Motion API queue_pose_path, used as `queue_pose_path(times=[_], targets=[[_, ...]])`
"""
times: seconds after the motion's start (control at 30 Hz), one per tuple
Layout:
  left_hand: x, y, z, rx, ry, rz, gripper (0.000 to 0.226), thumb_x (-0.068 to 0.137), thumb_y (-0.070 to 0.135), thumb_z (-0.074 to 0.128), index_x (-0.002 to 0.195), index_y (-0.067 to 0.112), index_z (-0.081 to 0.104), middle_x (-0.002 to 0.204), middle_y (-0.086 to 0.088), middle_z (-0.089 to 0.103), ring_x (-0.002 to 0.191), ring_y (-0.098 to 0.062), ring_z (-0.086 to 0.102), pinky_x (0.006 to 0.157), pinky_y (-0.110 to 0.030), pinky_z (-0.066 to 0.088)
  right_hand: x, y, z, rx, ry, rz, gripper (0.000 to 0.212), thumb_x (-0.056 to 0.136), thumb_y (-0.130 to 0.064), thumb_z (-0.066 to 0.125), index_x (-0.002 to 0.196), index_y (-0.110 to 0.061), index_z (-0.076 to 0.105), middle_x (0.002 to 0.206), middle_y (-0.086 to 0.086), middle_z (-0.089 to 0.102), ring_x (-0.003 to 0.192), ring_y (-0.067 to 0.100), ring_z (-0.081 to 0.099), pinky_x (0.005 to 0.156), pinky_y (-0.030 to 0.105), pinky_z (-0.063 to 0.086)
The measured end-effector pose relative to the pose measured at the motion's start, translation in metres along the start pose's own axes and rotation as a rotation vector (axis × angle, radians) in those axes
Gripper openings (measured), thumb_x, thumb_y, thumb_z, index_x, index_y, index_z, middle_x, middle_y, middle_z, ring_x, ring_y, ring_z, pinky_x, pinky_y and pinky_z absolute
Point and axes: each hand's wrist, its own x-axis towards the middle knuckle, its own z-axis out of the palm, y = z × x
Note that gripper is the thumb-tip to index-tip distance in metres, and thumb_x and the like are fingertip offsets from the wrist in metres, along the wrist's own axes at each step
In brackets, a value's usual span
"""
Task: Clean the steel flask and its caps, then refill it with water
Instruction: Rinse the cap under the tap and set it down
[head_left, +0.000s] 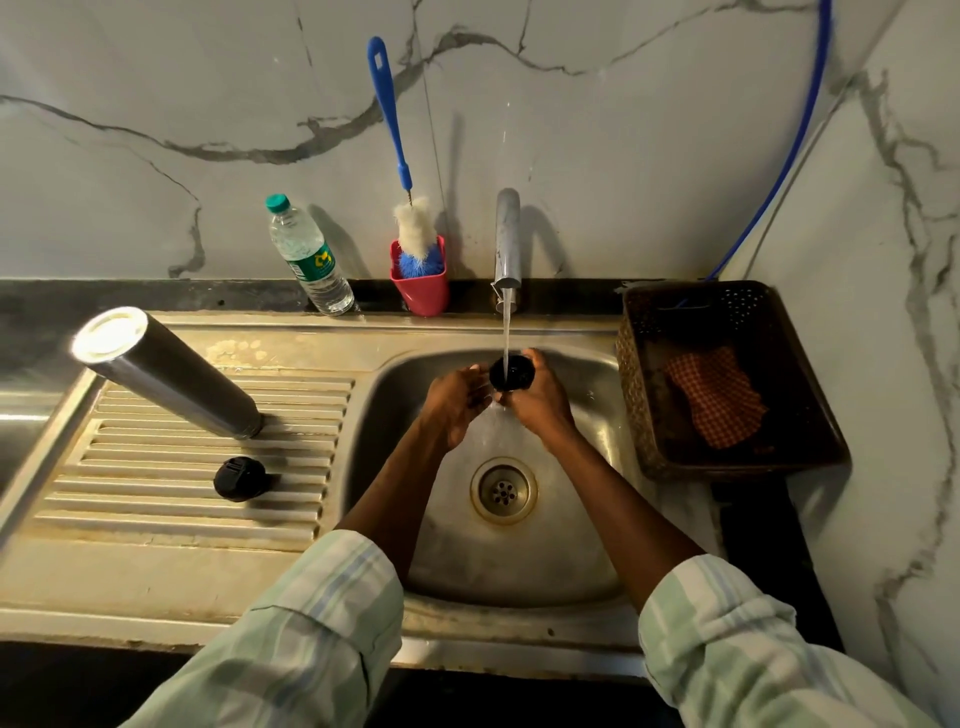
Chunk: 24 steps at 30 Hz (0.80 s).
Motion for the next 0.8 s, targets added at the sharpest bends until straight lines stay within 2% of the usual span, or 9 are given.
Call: queue_pose_path(times=[0.1, 0.2, 0.3, 0.4, 0.57, 0.67, 0.8], targets=[[0.002, 0.001, -0.002, 0.05, 0.081, 0.002, 0.022, 0.098, 0.015, 0.053, 0.114, 0.006, 0.066, 0.111, -0.014, 0.071, 0.102, -0.025, 0.067, 0.085, -0.032, 0.054, 0.008, 0.0, 0.0, -0.094, -0.029, 0.041, 0.078, 0.076, -0.016, 0.081, 0.143, -0.02, 0.042, 0.138, 0.005, 0.054, 0.127, 0.025, 0.05, 0.098, 0.031, 0.043], [0.003, 0.0, -0.006, 0.055, 0.093, -0.013, 0.02, 0.098, 0.015, 0.054, 0.111, 0.007, 0.066, 0.107, -0.013, 0.071, 0.101, -0.024, 0.067, 0.083, -0.032, 0.054, 0.011, -0.001, -0.003, -0.135, -0.082, 0.024, 0.07, 0.074, -0.013, 0.081, 0.136, -0.02, 0.048, 0.132, 0.005, 0.057, 0.122, 0.026, 0.053, 0.091, 0.03, 0.044], [0.004, -0.003, -0.008, 0.06, 0.099, -0.017, 0.023, 0.098, 0.014, 0.051, 0.113, 0.005, 0.066, 0.105, -0.014, 0.072, 0.095, -0.024, 0.068, 0.078, -0.032, 0.054, 0.011, -0.003, -0.005, -0.11, -0.093, 0.072, 0.075, 0.074, -0.013, 0.081, 0.139, -0.017, 0.045, 0.134, 0.006, 0.055, 0.125, 0.027, 0.052, 0.099, 0.036, 0.046], [0.002, -0.004, -0.007, 0.072, 0.104, -0.017, 0.022, 0.099, 0.013, 0.05, 0.112, 0.004, 0.065, 0.104, -0.014, 0.072, 0.097, -0.024, 0.068, 0.083, -0.033, 0.055, 0.012, -0.001, -0.004, -0.068, -0.132, 0.103, 0.062, 0.074, -0.011, 0.08, 0.128, -0.016, 0.052, 0.122, 0.004, 0.061, 0.114, 0.024, 0.057, 0.089, 0.032, 0.049], [0.002, -0.005, -0.009, 0.069, 0.119, -0.01, 0.02, 0.099, 0.013, 0.049, 0.108, 0.006, 0.067, 0.101, -0.012, 0.072, 0.097, -0.024, 0.068, 0.084, -0.032, 0.055, 0.012, 0.0, -0.008, -0.039, -0.124, 0.12, 0.069, 0.073, -0.01, 0.081, 0.134, -0.017, 0.049, 0.125, 0.004, 0.059, 0.111, 0.021, 0.055, 0.09, 0.032, 0.049], [0.004, -0.006, -0.012, 0.084, 0.138, -0.005, 0.021, 0.098, 0.012, 0.05, 0.108, 0.005, 0.067, 0.102, -0.013, 0.071, 0.095, -0.024, 0.067, 0.085, -0.033, 0.056, 0.014, -0.001, -0.007, -0.094, -0.187, 0.1, 0.078, 0.072, -0.013, 0.082, 0.14, -0.016, 0.044, 0.13, 0.006, 0.057, 0.113, 0.022, 0.055, 0.09, 0.032, 0.049], [0.003, -0.006, -0.012, 0.095, 0.157, -0.001, 0.02, 0.097, 0.011, 0.05, 0.102, 0.006, 0.068, 0.103, -0.016, 0.071, 0.098, -0.027, 0.068, 0.09, -0.036, 0.056, 0.017, -0.009, -0.007, -0.15, -0.191, 0.099, 0.07, 0.071, -0.015, 0.083, 0.134, -0.015, 0.051, 0.125, 0.007, 0.061, 0.112, 0.025, 0.059, 0.096, 0.038, 0.051]])
